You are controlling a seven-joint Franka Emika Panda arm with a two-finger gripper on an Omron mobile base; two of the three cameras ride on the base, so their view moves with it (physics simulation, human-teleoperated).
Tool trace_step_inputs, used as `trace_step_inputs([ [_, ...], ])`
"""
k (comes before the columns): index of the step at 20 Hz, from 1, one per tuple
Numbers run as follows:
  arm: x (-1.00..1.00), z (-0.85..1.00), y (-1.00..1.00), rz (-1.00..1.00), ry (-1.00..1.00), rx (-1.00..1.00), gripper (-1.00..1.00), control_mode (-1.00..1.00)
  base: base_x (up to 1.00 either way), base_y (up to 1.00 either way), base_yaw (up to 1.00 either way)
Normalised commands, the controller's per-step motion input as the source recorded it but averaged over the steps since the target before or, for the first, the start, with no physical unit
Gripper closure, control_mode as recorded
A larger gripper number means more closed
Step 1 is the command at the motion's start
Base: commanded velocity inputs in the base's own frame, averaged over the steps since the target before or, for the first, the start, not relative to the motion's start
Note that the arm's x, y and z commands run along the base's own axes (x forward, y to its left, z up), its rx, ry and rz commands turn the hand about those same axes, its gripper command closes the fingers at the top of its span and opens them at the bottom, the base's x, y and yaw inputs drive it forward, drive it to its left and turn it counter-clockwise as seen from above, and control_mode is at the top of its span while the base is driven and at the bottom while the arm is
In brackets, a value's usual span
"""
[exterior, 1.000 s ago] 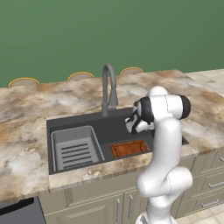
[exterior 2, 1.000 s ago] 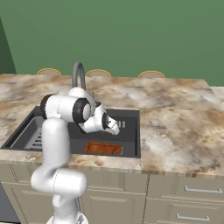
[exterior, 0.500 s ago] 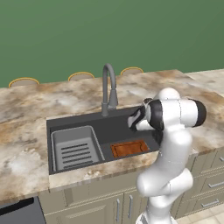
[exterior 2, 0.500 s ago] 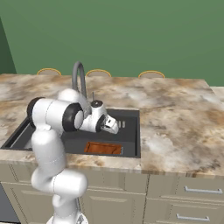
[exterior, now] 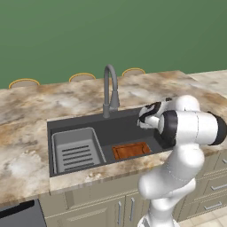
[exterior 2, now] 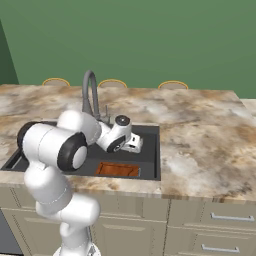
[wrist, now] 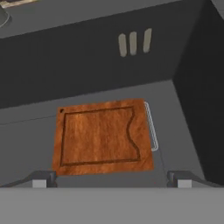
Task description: Move the cutting board and knife to the sink. Then move spray from the cabinet to the counter.
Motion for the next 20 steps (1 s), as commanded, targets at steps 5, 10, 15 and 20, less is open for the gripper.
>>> trace_step_inputs([
  [5, -0.42, 0.56, -0.01, 0.13, 0.00, 0.00, -1.00, -1.00, 0.00, 0.00, 0.00],
  [10, -0.42, 0.58, 0.04, 0.05, 0.00, -0.04, -1.00, -1.00, 0.00, 0.00, 0.00],
  [15, -0.44, 0.61, 0.00, 0.00, 0.00, -0.03, -1.00, -1.00, 0.00, 0.00, 0.00],
  [20, -0.53, 0.53, 0.01, 0.00, 0.00, -0.02, -1.00, -1.00, 0.00, 0.00, 0.00],
])
